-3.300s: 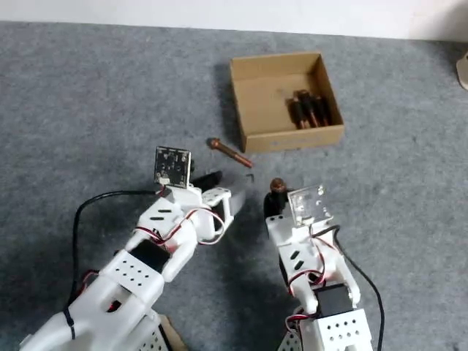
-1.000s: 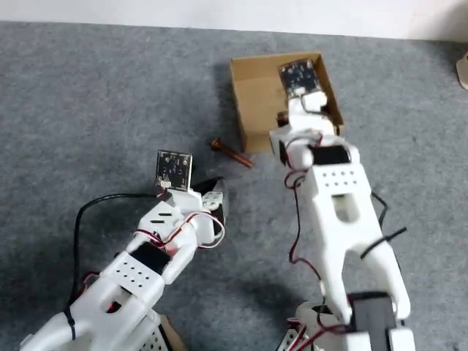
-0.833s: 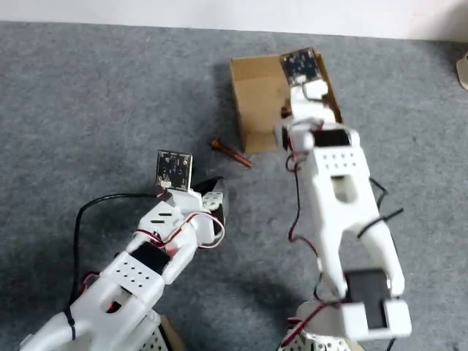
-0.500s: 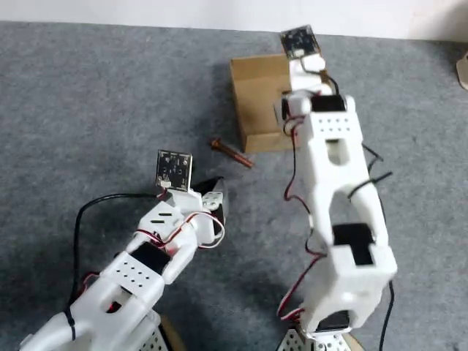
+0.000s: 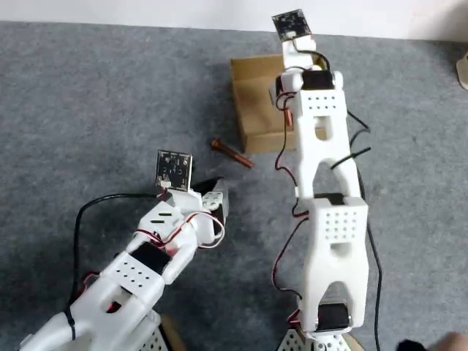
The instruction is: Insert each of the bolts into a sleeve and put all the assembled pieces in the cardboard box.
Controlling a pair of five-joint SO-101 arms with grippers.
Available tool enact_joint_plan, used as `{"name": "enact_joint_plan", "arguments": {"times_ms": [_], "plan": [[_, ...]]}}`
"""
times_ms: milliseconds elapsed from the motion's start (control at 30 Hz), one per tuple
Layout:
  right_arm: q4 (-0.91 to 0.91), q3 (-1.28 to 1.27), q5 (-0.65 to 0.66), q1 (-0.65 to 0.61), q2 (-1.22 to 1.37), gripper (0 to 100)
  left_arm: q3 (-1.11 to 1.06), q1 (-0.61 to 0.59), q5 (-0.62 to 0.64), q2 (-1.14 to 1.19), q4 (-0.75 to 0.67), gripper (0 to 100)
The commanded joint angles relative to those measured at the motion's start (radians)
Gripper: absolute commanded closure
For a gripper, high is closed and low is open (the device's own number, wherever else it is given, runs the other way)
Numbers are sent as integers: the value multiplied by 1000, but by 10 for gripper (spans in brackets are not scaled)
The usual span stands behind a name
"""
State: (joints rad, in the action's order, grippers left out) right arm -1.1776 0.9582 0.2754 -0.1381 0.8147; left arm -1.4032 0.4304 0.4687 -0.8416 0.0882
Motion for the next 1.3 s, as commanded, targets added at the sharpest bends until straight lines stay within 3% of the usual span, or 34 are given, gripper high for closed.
{"name": "enact_joint_plan", "arguments": {"times_ms": [0,1267], "plan": [[-2,153,48,7,35,994,8,-2,0,-1,0,993],[47,229,49,54,328,990,7,-2,0,-1,0,993]]}}
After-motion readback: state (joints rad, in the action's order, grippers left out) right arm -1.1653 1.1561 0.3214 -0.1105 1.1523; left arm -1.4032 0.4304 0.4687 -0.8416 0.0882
